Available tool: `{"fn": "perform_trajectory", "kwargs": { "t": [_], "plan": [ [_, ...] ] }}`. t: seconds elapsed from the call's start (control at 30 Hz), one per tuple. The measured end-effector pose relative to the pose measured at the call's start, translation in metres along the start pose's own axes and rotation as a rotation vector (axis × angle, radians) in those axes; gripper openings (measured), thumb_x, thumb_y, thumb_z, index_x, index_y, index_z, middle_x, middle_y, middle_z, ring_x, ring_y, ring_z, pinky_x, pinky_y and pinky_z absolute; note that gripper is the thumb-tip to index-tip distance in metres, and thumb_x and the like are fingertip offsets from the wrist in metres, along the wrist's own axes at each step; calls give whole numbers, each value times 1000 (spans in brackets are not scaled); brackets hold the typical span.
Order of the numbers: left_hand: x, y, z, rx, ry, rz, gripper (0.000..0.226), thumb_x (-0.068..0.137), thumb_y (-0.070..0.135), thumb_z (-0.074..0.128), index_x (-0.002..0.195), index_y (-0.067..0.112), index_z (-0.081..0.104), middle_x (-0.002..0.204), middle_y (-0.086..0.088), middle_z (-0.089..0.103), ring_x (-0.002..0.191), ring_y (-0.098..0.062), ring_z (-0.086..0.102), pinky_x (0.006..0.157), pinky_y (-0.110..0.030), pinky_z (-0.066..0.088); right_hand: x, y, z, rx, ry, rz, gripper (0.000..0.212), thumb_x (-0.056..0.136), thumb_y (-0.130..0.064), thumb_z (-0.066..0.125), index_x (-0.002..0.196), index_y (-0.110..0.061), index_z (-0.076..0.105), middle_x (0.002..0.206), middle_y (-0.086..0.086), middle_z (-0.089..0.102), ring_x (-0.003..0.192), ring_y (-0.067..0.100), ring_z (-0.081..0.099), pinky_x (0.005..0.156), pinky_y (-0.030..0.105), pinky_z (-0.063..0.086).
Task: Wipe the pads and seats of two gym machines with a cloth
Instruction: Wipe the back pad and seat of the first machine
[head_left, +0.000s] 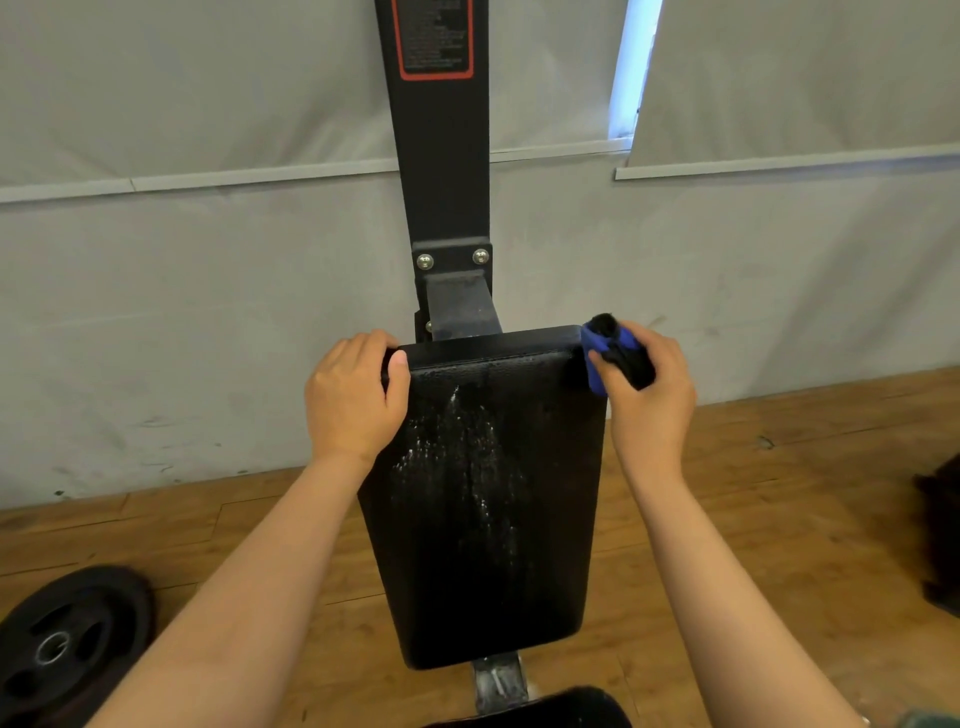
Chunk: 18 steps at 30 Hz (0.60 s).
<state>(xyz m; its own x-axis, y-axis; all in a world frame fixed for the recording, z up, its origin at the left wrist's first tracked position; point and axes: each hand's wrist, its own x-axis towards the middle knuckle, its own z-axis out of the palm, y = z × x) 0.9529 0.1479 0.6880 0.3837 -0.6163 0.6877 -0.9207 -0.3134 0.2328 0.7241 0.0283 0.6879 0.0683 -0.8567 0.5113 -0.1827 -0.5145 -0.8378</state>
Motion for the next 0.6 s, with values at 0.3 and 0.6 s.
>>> {"fn": "perform_trajectory", "kwargs": {
  "t": [0.3, 0.6],
  "plan": [
    [-1, 2, 1, -5, 6, -15, 40, 95, 34, 31, 90, 10, 63, 78, -4, 64, 72, -19, 57, 59, -24, 30, -50, 17, 9, -97, -349, -92, 43, 74, -2, 75, 110, -24, 65, 102, -9, 61, 99, 5, 56, 87, 17, 44],
    [-1, 1, 2, -15, 13, -10, 40, 95, 33, 31, 90, 10, 64, 78, -4, 64, 72, -20, 58, 59, -24, 31, -5, -14, 7, 29, -77, 11, 32, 80, -16, 75, 106, -24, 60, 102, -9, 62, 96, -2, 56, 84, 13, 46]
  ]
}}
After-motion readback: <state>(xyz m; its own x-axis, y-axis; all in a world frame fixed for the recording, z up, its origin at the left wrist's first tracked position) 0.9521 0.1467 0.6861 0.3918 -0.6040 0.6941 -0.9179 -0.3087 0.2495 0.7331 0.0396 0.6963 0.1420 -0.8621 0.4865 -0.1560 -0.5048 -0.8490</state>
